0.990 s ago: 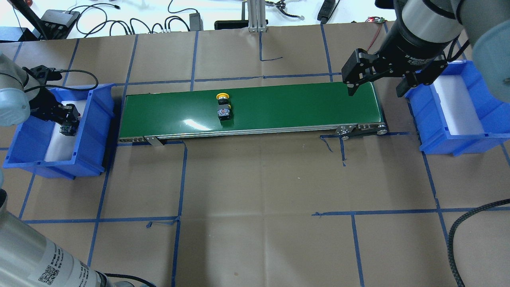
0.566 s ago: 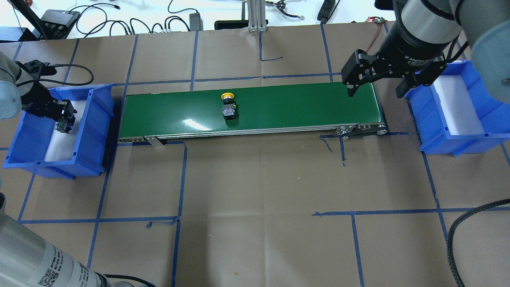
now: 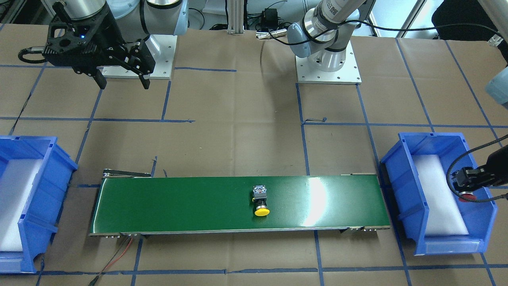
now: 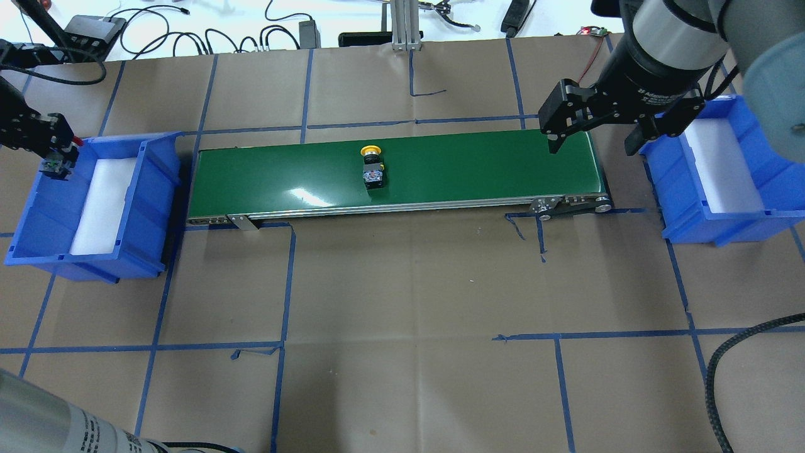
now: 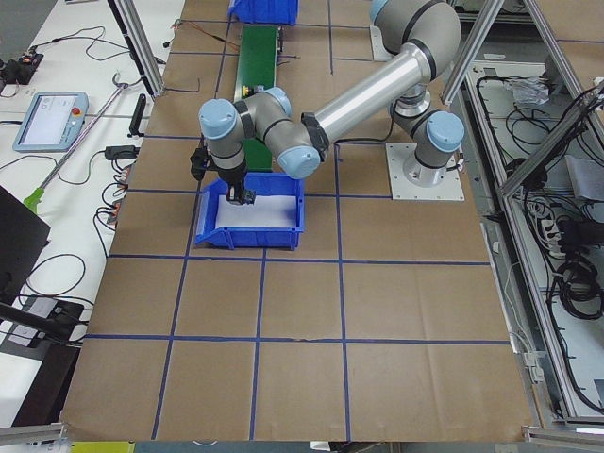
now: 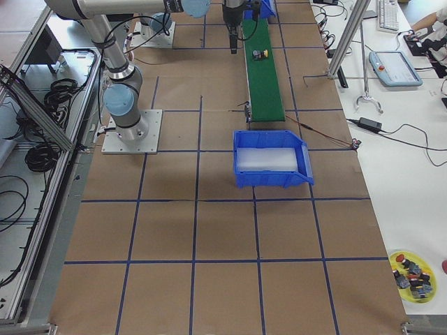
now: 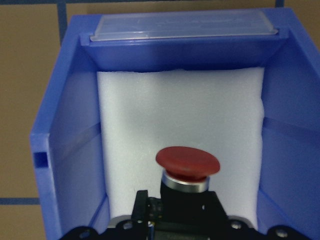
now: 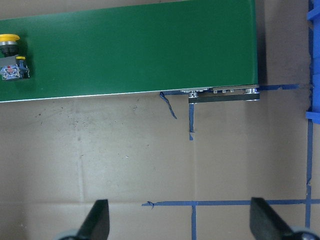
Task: Transport two buttons from left to right
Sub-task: 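Carry the red button onto the conveyor's near end and lower it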
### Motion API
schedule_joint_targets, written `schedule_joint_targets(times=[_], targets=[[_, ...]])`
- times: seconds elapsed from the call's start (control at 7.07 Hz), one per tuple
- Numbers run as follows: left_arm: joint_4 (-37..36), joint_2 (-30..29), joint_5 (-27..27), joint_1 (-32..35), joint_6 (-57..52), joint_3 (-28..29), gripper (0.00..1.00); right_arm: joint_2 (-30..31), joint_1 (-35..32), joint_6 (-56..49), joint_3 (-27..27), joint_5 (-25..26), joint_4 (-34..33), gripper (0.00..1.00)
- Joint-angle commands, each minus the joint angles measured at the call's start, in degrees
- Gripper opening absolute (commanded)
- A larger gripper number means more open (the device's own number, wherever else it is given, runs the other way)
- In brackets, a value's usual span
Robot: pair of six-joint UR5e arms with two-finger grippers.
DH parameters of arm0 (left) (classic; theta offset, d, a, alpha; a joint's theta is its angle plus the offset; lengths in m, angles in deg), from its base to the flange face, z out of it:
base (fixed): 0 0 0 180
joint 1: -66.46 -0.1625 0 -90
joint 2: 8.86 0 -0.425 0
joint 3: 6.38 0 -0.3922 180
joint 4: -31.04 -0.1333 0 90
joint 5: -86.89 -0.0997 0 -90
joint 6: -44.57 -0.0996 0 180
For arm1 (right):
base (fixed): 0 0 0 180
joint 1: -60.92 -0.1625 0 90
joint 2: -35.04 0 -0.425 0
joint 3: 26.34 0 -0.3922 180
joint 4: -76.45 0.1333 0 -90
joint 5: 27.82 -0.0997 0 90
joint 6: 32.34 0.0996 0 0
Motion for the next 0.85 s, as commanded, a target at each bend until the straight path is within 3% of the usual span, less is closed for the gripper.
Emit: schedule_joint_targets(times=[0.0, 0.28, 0.71], targets=[[6.91, 3.16, -0.29, 0.08, 0.26, 2.73, 0.0, 0.0, 0.0, 0.01, -0.05, 0.02, -0.09, 1.0], [6.4, 3.34, -0.55, 5.14, 5.32, 2.38, 0.0, 0.0, 0.0, 0.01, -0.05, 0.11, 0.0, 1.0], [6.48, 4.57, -0.73, 17.44, 23.24, 1.59, 0.0, 0.0, 0.0, 0.01, -0.14, 0.11, -0.09, 1.0]])
